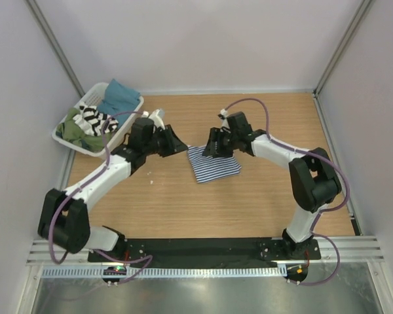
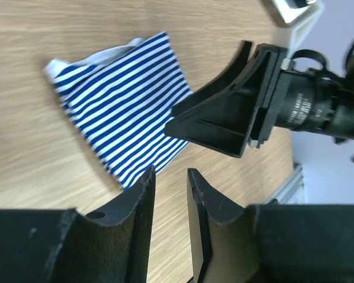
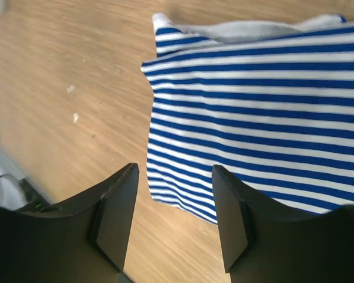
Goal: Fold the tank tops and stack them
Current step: Fold the tank top, then neatly place the folded tank top to the corner
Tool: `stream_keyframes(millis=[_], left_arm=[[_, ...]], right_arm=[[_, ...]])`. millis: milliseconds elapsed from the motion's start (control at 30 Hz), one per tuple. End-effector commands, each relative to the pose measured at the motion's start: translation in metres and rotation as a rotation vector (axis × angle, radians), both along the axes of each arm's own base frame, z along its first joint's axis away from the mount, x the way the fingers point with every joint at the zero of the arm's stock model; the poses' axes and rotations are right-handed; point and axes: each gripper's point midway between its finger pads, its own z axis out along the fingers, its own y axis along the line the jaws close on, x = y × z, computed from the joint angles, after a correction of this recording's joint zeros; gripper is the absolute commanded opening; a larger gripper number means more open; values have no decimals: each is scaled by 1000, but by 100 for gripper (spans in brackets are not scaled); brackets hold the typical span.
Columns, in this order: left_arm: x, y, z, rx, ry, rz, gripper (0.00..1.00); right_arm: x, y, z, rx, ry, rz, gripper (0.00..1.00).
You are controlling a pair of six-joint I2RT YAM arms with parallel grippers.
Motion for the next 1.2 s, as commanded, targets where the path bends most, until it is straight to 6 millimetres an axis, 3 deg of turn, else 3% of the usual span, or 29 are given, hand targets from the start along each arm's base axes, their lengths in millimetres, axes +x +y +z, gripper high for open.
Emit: stream_keyframes(millis=[0,67,100,133,167,200,267,300,333,367,667,733,800,867,900,967,1000,1067,1100,1133,1167], left_arm=[[-7,40,-3,79,-30,159,29],[-15,59,-12,77,-18,208,28],[-21,65,0,42,-41,219,28],[-19,80,-1,30,-37,262,28],[-26,88,-13,27,-11,280,29],[-28,101,-2,-6,-35,315,30],[-35,114,-10,-18,-26,351,31],[-38,118,-9,-30,-30,358,32],[-39,126,-5,-43,-41,378,33],[-41,129,-5,-46,-41,381,33],[-44,126,-10,-70,-5,351,32],[-43,126,-9,-71,-6,348,33],[-42,125,-12,-71,3,340,32],[-43,123,-14,-72,11,330,33],[-44,122,-16,-73,16,325,33],[-43,122,-18,-75,16,326,32],[-43,122,-19,-76,15,326,32],[-42,122,-21,-82,14,330,33],[-42,122,-21,-83,13,328,32],[-41,121,-20,-87,11,326,33],[-40,121,-20,-89,9,328,33]], right_arm=[[-1,-9,2,-369,-112,-16,58],[-10,0,-3,-447,-108,14,56],[-5,10,9,-496,-169,5,55],[-11,11,-4,-560,-138,25,54],[-11,13,-5,-600,-146,32,54],[-12,30,2,-615,-179,60,55],[-16,29,-17,-725,-155,78,57],[-14,38,-13,-731,-171,86,57],[-14,35,-18,-771,-162,88,58],[-15,36,-32,-806,-141,102,58],[-6,20,-62,-1002,-117,104,44],[0,5,-58,-1058,-141,66,42],[4,-27,-65,-1108,-107,15,41],[9,-46,-62,-1080,-96,-31,39],[6,-81,-73,-1101,-32,-72,38],[14,-106,-65,-1040,-30,-159,37],[8,-142,-76,-1054,33,-222,36],[17,-176,-62,-1024,20,-354,36],[9,-197,-68,-1039,51,-397,36],[15,-226,-65,-1017,69,-505,36],[16,-238,-58,-993,63,-557,36]])
